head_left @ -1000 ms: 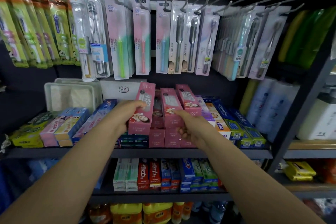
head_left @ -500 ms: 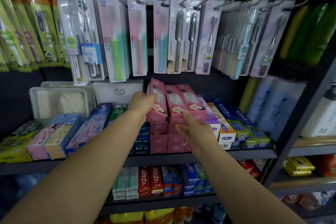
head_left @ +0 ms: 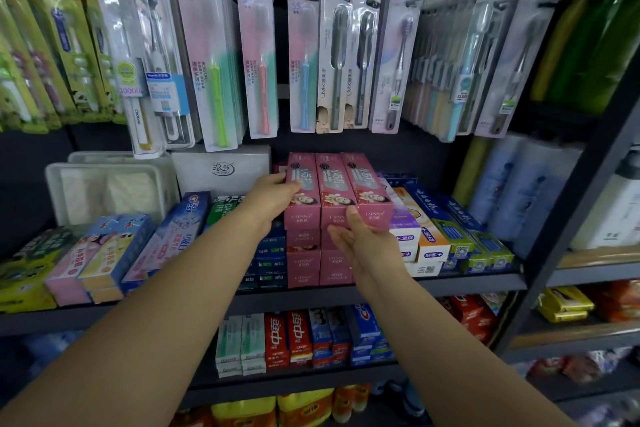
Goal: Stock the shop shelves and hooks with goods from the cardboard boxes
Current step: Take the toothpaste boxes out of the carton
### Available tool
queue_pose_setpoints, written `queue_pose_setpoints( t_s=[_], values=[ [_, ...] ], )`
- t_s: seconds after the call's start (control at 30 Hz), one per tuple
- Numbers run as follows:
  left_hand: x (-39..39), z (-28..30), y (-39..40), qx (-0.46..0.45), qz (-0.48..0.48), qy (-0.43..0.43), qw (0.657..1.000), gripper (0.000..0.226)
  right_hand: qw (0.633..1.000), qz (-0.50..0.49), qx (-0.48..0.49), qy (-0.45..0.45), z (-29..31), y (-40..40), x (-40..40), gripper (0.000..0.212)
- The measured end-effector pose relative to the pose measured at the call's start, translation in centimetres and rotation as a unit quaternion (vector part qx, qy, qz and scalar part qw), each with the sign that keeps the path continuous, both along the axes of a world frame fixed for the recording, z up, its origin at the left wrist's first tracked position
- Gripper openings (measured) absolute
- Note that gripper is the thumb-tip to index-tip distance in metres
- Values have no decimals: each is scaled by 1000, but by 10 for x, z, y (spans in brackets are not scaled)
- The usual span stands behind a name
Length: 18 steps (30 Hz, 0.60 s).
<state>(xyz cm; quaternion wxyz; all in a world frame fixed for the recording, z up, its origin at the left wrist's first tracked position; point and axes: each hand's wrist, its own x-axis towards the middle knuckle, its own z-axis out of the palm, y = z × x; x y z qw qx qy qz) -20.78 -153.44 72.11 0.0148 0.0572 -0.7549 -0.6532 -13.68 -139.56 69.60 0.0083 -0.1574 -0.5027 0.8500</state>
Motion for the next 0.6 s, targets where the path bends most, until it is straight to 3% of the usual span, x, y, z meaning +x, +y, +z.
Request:
queue_pose_setpoints(
  t_s=[0.1,0.23,0.33,0.4,0.47,0.53,0.6],
  values=[
    [8,-1,2,-4,47,54,997,16,999,12,51,2,-4,1,2,16],
    [45,-8,8,-131,115,237,956,12,984,27,172,40,-23,27,17,16],
    [99,-37,15,-168,85,359,914,8,962,42,256,83,-55,69,44,10],
    [140,-69,24,-200,40,398,895,9,947,44,313,65,-92,104,67,6],
    [169,-110,38,-195,-10,336,921,9,937,32,348,17,-137,140,94,4],
    [185,-159,56,-162,-60,179,969,7,926,17,374,-50,-187,175,123,4],
    [193,-215,77,-148,-116,30,982,10,909,22,396,-130,-234,206,152,7]
  ],
)
